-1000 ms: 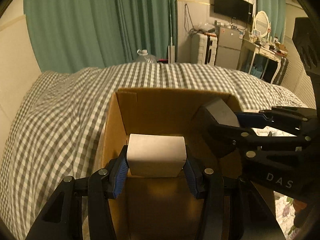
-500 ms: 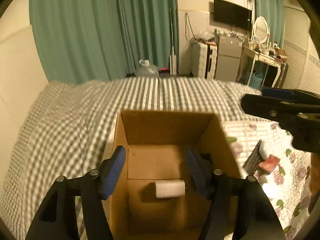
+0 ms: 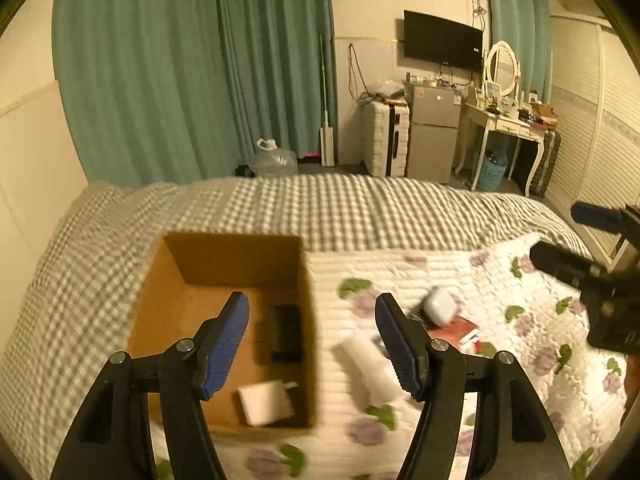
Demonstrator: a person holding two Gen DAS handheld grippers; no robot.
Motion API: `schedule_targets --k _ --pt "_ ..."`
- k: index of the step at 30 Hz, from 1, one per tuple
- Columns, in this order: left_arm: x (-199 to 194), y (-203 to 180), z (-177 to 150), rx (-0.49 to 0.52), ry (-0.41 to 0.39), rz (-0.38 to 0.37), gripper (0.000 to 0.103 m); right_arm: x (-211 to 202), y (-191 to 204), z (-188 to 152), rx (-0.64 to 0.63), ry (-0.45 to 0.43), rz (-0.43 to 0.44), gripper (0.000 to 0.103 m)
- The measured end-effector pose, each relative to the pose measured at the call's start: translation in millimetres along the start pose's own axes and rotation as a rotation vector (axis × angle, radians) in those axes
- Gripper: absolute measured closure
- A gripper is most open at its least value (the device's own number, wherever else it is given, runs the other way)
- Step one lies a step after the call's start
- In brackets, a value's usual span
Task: Organize rigid objects
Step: 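Grasp the white adapter with the left tool while the right grasps the red-capped bottle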
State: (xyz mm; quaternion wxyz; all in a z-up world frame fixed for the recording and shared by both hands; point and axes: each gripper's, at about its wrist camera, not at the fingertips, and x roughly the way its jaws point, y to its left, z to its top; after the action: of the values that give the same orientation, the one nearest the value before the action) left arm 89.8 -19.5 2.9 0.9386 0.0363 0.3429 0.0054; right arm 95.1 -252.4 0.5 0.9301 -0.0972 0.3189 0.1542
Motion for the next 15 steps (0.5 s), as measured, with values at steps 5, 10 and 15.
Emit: schedule_targets --k 5,10,15 --pt "27 -47 -33 -0.005 0.069 -0.019 0.035 12 -24 -44 -0.022 0.070 -0.018 0.015" --pt "70 -84 -78 0.008 0.210 -0.062 0.035 41 -46 -83 -0.022 0.149 -0.030 0.015" --pt "100 -117 -108 0.062 0.297 -0.104 0.035 72 -59 -113 -0.021 0.215 -0.021 0.015"
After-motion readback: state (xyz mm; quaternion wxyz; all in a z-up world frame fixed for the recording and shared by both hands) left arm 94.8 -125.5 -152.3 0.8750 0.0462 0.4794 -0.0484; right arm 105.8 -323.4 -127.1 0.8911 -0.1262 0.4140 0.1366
